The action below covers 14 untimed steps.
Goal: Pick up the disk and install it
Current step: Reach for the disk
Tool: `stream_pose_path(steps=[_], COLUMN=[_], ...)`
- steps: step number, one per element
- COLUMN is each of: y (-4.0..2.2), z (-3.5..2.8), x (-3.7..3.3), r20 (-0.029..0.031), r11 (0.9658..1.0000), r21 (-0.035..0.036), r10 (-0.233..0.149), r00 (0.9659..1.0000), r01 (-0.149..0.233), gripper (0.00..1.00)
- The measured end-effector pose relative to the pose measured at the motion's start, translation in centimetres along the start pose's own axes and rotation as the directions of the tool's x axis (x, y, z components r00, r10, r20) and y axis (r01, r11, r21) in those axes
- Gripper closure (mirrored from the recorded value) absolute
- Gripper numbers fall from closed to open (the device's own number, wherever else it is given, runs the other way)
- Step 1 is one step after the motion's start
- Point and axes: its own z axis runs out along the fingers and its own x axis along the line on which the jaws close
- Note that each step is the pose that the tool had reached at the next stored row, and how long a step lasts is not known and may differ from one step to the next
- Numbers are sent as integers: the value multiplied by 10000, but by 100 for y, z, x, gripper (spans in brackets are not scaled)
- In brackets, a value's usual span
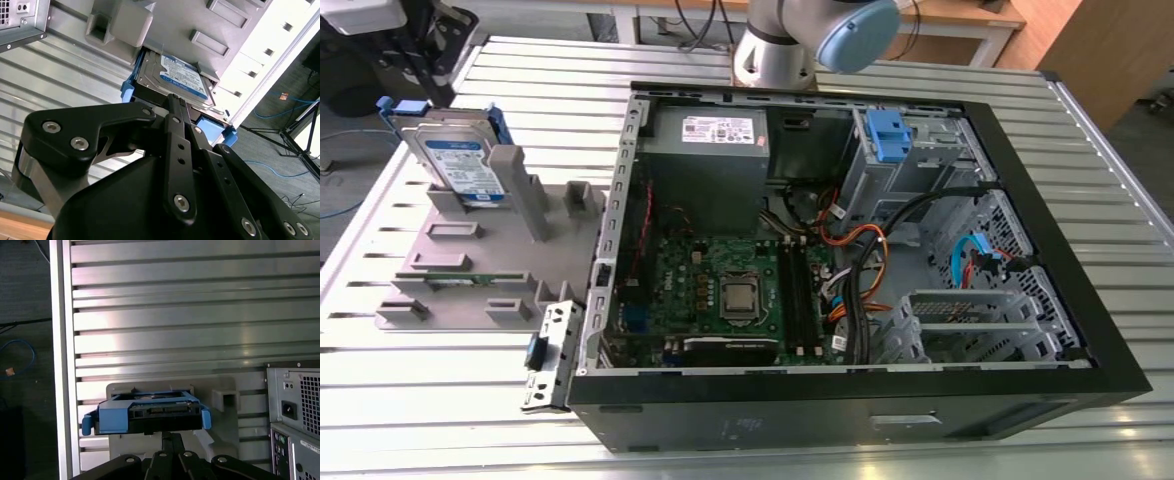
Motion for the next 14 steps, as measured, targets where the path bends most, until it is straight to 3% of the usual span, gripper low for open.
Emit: stream_pose_path(steps=[4, 14], y=[44, 81], z=[20, 94], x=[13, 142], r20=[3, 2], r11=[10000, 10000], r21=[-2, 5], r10=[0, 0], r00=[10000, 10000], r01=[0, 0], gripper=[89, 89])
